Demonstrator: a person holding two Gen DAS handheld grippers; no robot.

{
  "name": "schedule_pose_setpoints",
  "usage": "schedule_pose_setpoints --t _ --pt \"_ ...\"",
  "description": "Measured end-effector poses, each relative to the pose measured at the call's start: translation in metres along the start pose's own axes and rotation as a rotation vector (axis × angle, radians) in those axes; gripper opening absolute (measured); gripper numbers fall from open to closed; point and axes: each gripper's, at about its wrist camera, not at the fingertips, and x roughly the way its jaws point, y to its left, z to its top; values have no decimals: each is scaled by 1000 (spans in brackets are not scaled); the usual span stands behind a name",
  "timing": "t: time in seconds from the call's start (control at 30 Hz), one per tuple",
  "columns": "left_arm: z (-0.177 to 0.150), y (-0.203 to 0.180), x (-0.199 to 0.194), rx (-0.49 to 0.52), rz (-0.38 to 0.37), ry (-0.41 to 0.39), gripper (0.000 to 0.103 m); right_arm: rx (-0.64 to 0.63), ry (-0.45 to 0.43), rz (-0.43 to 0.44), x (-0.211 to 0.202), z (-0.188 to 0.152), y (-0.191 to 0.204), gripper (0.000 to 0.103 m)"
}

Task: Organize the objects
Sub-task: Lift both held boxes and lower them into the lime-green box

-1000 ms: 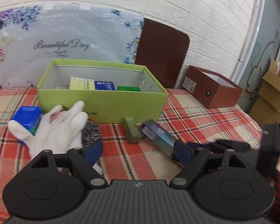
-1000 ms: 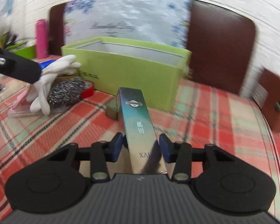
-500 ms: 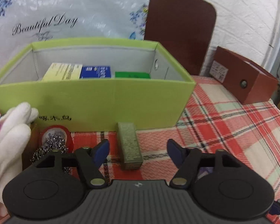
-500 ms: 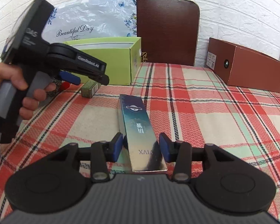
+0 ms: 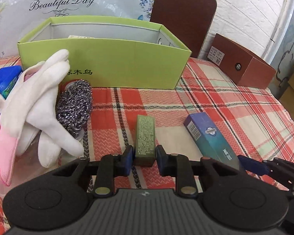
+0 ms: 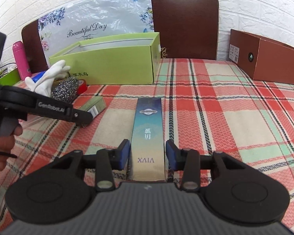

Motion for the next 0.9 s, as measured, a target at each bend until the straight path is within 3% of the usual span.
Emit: schedule_pose_setpoints --t 0.07,0.13,0.17,0.2,0.3,0.57,0.7,0.9 --pt "3 -3 2 4 7 -5 40 -15 -4 -11 1 1 2 39" --pt "4 -5 4 5 19 -15 58 -19 -4 -16 3 2 2 39" --pt "5 -7 4 11 24 -20 58 -15 -3 -19 4 4 1 39" --pt "6 -8 5 22 19 -17 57 -12 2 -20 6 5 0 39" --pt "7 -7 7 34 -11 13 38 -3 20 -19 13 8 0 39" --pt "10 -14 21 103 -8 28 42 -14 35 -38 24 14 4 39" --pt "7 -12 19 122 -8 25 23 7 58 -53 31 11 5 41" --pt "6 -1 1 56 -81 19 23 29 50 -51 29 10 11 38"
